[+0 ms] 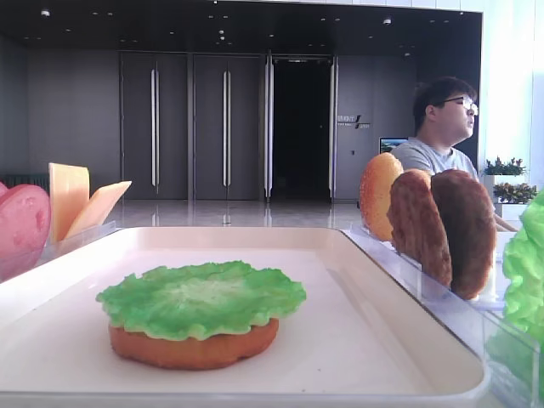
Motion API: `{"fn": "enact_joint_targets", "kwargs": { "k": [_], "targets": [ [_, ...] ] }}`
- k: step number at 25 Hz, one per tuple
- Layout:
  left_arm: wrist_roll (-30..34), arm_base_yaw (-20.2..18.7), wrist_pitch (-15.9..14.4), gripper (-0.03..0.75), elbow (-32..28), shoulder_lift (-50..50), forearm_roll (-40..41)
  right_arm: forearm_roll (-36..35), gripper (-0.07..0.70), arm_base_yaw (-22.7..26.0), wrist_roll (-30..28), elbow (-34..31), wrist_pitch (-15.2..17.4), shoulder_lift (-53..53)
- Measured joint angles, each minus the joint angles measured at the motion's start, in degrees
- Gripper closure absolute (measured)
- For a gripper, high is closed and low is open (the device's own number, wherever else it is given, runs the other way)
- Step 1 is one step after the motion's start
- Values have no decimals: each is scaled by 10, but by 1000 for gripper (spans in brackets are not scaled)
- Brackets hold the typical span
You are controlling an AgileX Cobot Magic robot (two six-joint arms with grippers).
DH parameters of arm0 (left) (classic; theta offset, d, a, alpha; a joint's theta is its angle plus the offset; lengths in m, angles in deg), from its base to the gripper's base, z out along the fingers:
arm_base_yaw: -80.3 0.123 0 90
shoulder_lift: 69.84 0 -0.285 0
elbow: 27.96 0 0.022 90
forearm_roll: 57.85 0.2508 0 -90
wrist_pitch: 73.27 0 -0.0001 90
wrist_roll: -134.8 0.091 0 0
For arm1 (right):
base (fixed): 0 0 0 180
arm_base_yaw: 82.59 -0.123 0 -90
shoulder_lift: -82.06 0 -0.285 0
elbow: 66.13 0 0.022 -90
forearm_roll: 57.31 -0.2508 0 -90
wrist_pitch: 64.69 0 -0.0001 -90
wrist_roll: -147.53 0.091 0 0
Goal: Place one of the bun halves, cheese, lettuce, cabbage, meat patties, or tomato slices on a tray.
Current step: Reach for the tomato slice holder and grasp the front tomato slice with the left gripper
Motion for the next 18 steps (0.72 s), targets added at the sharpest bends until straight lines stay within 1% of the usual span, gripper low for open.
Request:
{"fn": "enact_joint_targets", "kwargs": {
  "k": [3,5,18],
  "targets": [
    [0,0,0,433,0,0,0,0,227,29,0,0,0,0],
    [0,0,0,433,0,0,0,0,227,35,0,0,0,0],
    [0,0,0,433,0,0,-2,0,227,36,0,0,0,0]
  ]
}}
